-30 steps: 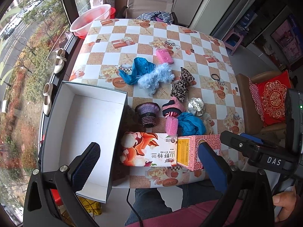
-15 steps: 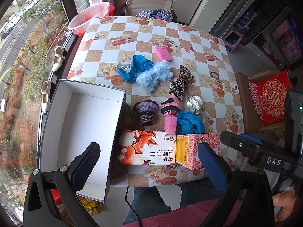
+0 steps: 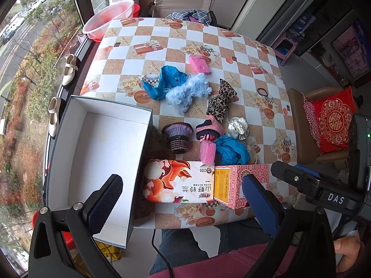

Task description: Organize soft objects

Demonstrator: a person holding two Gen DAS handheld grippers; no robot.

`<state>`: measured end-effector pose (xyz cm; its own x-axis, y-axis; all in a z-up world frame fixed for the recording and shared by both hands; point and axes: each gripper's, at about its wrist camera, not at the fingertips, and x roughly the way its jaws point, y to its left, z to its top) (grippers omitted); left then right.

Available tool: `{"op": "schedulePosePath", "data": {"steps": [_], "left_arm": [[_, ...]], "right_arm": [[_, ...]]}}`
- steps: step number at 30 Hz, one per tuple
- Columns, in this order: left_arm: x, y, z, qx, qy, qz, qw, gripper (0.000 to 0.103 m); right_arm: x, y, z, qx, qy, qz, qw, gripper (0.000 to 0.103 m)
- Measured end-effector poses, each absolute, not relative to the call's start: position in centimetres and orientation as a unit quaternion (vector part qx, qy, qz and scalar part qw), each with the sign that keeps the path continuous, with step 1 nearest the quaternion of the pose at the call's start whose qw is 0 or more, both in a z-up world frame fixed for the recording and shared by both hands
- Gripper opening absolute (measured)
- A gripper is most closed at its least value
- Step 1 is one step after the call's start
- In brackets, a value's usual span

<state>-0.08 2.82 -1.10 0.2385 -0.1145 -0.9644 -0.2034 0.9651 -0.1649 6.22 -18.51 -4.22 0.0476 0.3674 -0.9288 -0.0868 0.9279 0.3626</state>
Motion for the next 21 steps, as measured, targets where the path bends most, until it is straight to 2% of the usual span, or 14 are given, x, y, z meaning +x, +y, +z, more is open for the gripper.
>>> {"op": "schedulePosePath", "data": {"steps": [13, 21], "left_arm": [[2.2, 4.9, -2.5, -0.133, 0.622, 0.03, 0.771, 0.103], [8.8, 5.8, -4.2, -0.124, 0.622, 0.036, 0.773, 0.103]], "right_arm": [[6.5, -20.1, -4.4, 0.099, 0.674, 0.124, 0.722, 0.102], [7.5, -23.0, -5.4, 0.096, 0.684, 0.095, 0.717, 0.102]]}}
